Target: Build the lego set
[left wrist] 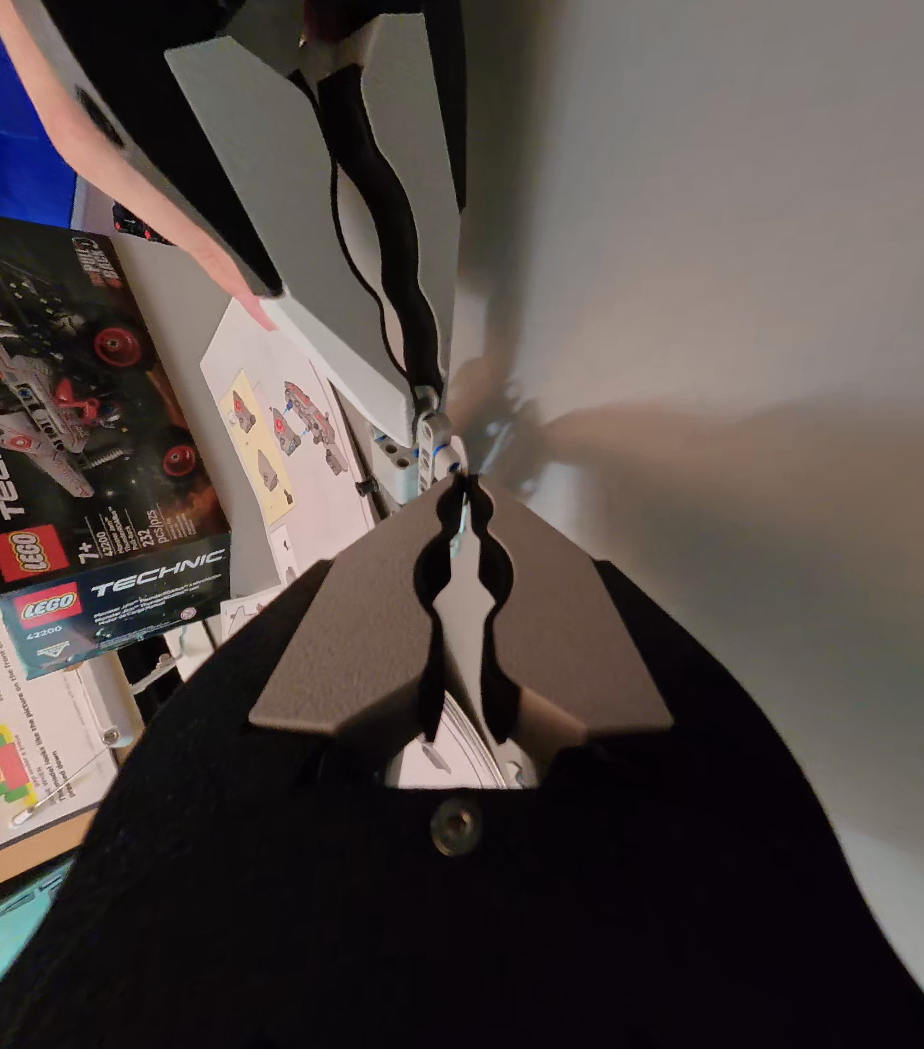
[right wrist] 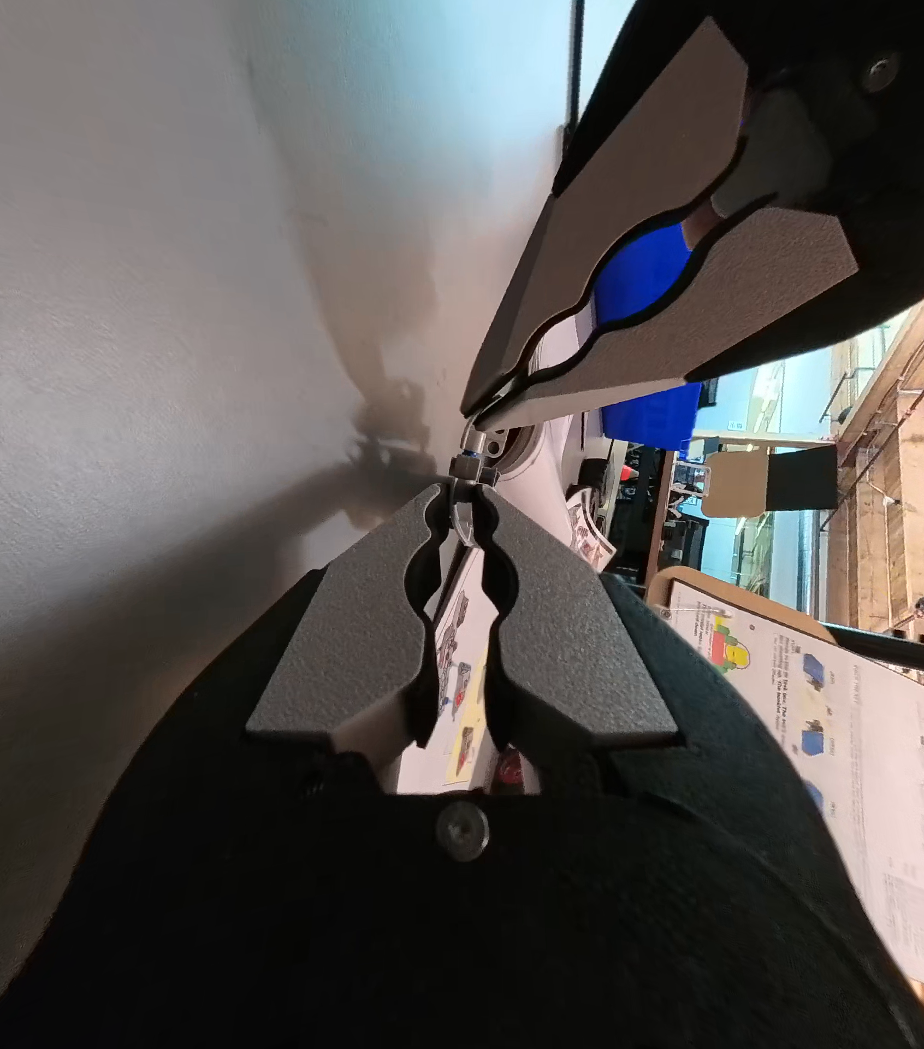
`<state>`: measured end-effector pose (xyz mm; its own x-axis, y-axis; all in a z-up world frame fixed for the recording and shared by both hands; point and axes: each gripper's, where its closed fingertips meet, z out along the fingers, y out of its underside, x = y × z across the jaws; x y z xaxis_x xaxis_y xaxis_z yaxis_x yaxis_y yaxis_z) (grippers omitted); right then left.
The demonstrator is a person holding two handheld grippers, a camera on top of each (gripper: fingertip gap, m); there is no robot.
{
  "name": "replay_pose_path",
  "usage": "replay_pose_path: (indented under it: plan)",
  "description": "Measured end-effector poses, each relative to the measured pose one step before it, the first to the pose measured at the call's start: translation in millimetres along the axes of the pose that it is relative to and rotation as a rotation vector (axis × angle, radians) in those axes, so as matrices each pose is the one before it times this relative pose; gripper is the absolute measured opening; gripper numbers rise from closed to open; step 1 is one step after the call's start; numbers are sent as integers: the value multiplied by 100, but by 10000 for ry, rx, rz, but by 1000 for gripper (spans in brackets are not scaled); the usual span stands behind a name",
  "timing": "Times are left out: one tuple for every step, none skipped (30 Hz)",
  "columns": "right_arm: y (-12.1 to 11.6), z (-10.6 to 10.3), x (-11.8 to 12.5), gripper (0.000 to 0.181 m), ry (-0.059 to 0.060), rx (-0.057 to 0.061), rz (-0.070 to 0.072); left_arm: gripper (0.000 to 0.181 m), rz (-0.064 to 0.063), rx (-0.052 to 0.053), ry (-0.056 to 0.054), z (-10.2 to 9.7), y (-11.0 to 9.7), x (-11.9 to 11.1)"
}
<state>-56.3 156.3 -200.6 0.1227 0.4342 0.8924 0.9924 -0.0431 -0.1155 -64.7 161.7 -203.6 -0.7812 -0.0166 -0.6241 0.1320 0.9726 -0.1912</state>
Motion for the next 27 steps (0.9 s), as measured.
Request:
replay_pose_path:
  plan:
    - [113,48,24,5,74,-43,-15,0,17,20,-162,57,57,-112]
    - [197,9,144,5,63,25,148,0,-104,100,-230,34,30,-168]
    - [143,-19,229,5,65,179,382,0,-225,185,-297,-92,19,-276]
    - [149,-42,342,6,138,224,496,0,-343,268,-452,-236,-43,-547]
    - [114,-163,499,6,200,179,412,3,-444,310,-604,-334,-93,-791]
    - [22,-186,558,5,222,140,377,18,-478,279,-647,-398,-68,-864]
    - [-163,-171,472,5,200,184,304,20,-338,245,-319,-397,-61,-410]
    - [-241,-104,399,5,210,190,197,20,-268,226,-264,-331,-121,-318]
    - [-278,-37,221,5,118,148,57,20,-170,206,-219,-265,-228,-252]
    - [-168,53,92,5,38,66,146,19,-38,133,-196,-224,-234,-195]
    - [-126,60,47,5,13,63,171,19,85,-27,-168,-191,-83,-157]
    - [-108,-18,215,6,141,77,58,21,112,-132,-352,-238,24,-423]
    - [-41,-71,276,6,142,25,59,25,-22,-76,-482,-328,-2,-660]
    - [-73,-125,399,6,173,102,301,34,-310,17,-663,-399,9,-972]
    - [-188,-156,610,6,229,233,658,41,-530,154,-694,-367,-58,-976]
    - [-330,-146,612,6,108,368,1029,48,-598,346,-409,-239,-242,-435]
    - [-494,-110,616,6,-22,478,1434,53,-514,350,-246,-76,-285,-70]
    - [-676,-133,782,5,26,589,1643,54,-205,150,-225,87,-103,44]
    - [-688,-121,751,5,1,594,1562,57,135,-111,-266,217,98,-24]
    - [-503,-60,532,5,-143,468,1463,60,375,-169,-154,290,11,88]
    - [-258,-68,536,5,-98,319,1365,64,408,-215,-146,314,-17,-7]
    - [-56,-99,572,5,3,234,1176,67,338,-270,-129,358,25,-99]
    - [74,-60,203,5,-214,139,979,70,204,-250,-80,373,5,-153]
    - [123,-19,4,6,-289,73,838,76,48,-233,-100,382,-2,-280]
    - [245,16,215,5,-61,-19,714,78,-19,-292,-19,369,112,-232]
    - [383,69,157,6,-75,-124,606,79,-57,-248,288,367,60,175]
    - [203,69,-14,6,-154,-24,524,79,-197,-295,362,387,148,284]
